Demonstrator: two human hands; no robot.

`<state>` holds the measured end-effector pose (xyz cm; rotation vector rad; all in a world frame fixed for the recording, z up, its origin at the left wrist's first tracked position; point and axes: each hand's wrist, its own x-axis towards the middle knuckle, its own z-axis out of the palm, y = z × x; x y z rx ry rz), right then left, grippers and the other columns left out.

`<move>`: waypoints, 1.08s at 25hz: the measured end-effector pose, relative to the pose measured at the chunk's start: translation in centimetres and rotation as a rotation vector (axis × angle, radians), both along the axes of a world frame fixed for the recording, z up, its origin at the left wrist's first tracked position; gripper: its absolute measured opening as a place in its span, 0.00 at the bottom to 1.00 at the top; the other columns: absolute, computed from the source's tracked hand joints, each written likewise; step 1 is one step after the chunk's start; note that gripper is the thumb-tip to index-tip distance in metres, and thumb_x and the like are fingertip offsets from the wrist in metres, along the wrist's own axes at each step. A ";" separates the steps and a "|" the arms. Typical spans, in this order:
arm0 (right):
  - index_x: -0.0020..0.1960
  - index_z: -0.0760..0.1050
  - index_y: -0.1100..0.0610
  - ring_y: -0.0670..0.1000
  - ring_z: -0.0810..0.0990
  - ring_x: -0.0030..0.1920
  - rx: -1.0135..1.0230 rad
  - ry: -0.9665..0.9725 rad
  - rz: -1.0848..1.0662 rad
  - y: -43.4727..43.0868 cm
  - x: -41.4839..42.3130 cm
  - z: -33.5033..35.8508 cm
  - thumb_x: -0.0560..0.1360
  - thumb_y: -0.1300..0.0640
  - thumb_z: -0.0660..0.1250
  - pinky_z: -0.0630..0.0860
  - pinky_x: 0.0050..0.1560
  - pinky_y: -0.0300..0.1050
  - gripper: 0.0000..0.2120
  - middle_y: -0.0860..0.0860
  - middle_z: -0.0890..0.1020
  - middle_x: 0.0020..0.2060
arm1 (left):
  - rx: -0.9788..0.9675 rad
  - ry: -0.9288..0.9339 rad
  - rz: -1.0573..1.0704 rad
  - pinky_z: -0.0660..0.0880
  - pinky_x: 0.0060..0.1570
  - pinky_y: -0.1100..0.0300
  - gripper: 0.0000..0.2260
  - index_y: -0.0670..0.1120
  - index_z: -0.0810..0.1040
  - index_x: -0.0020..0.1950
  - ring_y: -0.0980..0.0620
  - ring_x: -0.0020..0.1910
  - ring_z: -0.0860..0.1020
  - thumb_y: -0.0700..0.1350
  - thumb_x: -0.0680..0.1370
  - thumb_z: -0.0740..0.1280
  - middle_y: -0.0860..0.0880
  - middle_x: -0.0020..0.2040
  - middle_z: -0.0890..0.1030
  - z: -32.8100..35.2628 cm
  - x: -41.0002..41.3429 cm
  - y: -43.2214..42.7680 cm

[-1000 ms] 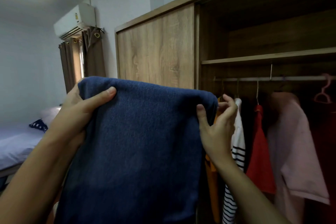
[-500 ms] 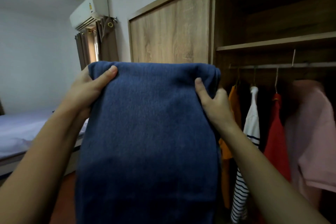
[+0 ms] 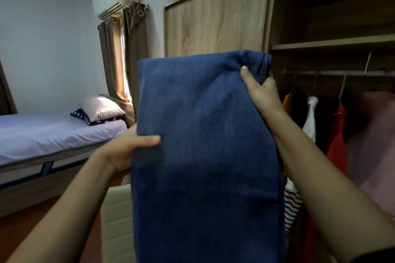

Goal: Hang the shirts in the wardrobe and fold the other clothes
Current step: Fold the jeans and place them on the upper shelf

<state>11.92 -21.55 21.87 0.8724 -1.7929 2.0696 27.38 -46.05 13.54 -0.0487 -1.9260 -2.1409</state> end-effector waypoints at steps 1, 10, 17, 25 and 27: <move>0.61 0.71 0.56 0.39 0.76 0.43 0.049 -0.052 0.028 0.1 -0.1 0.0 0.76 0.48 0.65 0.72 0.36 0.29 0.18 0.47 0.79 0.49 | -0.072 0.011 0.040 0.80 0.42 0.54 0.36 0.46 0.77 0.56 0.47 0.49 0.83 0.46 0.50 0.82 0.44 0.53 0.83 -0.9 -0.3 0.7; 0.54 0.77 0.55 0.53 0.85 0.41 0.181 -0.575 0.728 3.3 -2.6 -6.1 0.45 0.36 0.79 0.80 0.35 0.45 0.42 0.55 0.85 0.42 | 0.231 -0.022 0.142 0.76 0.54 0.49 0.18 0.41 0.78 0.56 0.45 0.52 0.81 0.41 0.66 0.71 0.43 0.52 0.83 0.8 -2.3 0.7; 0.68 0.66 0.63 0.56 0.80 0.56 0.358 -0.587 0.527 0.4 -1.8 -12.7 0.55 0.50 0.80 0.77 0.50 0.47 0.46 0.58 0.80 0.57 | 0.292 -0.278 0.195 0.73 0.57 0.47 0.46 0.41 0.74 0.65 0.42 0.57 0.79 0.43 0.48 0.83 0.41 0.57 0.81 -1.9 -3.7 -3.4; 0.75 0.46 0.46 0.43 0.72 0.60 0.278 -0.060 0.456 1.7 -0.5 -11.1 0.50 0.55 0.77 0.74 0.47 0.30 0.62 0.45 0.67 0.64 | -0.129 -0.251 0.270 0.72 0.42 0.53 0.19 0.49 0.75 0.54 0.45 0.48 0.80 0.50 0.66 0.74 0.42 0.56 0.80 1.6 -0.9 -2.1; 0.74 0.51 0.48 0.42 0.74 0.61 0.277 0.035 0.439 1.9 -0.1 -10.2 0.52 0.56 0.77 0.74 0.51 0.31 0.57 0.47 0.69 0.65 | -0.125 -0.127 0.283 0.74 0.42 0.54 0.31 0.46 0.76 0.55 0.47 0.44 0.82 0.54 0.56 0.80 0.43 0.51 0.83 3.2 -0.6 -2.7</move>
